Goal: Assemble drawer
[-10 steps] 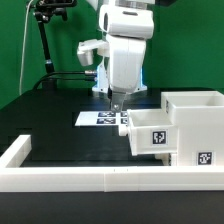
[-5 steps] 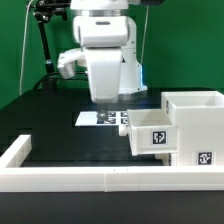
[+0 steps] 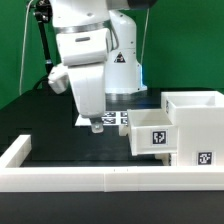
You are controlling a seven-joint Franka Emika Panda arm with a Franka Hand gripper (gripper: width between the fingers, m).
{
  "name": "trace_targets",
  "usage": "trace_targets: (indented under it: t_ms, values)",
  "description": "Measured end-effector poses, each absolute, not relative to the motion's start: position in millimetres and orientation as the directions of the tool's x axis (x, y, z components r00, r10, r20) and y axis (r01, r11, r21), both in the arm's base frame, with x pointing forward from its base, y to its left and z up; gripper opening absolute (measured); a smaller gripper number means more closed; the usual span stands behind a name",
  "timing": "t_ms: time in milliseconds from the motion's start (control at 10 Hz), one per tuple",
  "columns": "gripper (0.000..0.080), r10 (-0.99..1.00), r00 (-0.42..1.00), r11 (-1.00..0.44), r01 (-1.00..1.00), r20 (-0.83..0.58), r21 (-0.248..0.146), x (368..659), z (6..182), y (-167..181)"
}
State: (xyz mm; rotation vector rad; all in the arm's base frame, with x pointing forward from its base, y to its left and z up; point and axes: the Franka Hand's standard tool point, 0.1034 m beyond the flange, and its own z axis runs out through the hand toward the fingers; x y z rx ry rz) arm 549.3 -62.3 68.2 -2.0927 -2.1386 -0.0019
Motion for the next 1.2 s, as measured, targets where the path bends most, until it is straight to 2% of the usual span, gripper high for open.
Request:
trace_targets:
  t_ms: [700, 1200]
  values:
    - [0.0648, 0.985, 0.142, -0.128, 0.983, 0.102, -0.133, 551, 66.6, -7]
    - [0.0648, 0.969, 0.23, -0.215, 0.965, 0.088, -0.147, 551, 66.9, 13]
